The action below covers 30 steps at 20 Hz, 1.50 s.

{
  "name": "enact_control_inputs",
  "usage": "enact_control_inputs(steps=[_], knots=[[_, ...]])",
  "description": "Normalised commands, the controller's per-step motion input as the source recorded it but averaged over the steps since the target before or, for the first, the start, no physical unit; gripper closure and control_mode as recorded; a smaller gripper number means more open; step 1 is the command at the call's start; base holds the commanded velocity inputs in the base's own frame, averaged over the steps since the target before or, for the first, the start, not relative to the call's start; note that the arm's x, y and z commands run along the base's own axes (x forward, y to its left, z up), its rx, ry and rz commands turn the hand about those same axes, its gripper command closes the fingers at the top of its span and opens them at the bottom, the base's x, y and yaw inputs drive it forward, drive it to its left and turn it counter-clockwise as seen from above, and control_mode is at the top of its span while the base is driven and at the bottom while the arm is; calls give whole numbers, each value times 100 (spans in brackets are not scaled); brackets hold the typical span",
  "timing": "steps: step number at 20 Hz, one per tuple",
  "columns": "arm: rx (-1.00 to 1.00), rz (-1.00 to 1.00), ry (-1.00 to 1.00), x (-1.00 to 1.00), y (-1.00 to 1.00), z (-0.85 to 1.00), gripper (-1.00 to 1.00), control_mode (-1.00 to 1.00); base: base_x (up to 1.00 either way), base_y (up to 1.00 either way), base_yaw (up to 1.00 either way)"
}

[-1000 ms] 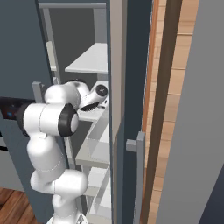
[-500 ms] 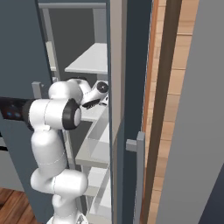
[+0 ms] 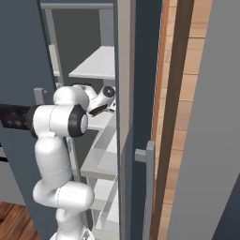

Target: Move the salami and asparagus from the second highest shelf to the top shelf to make space. Then, place the pitcher from the counter on the cleared second highest shelf.

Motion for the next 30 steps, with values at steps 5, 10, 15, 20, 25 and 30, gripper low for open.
enact_control_inputs(steps=[5, 10, 15, 20, 25, 30], knots=[[-3, 0, 8, -15, 33, -48, 100, -100, 0, 0, 0], [-3, 0, 9, -18, 30, -49, 100, -100, 0, 0, 0], [-3, 0, 9, -26, 27, -35, 100, -100, 0, 0, 0], [-5, -2, 2, -56, 5, -19, 100, -100, 0, 0, 0], [-7, -10, -11, -70, -4, -17, 100, -100, 0, 0, 0], [-8, -14, -18, -61, -15, -5, 100, -100, 0, 0, 0]])
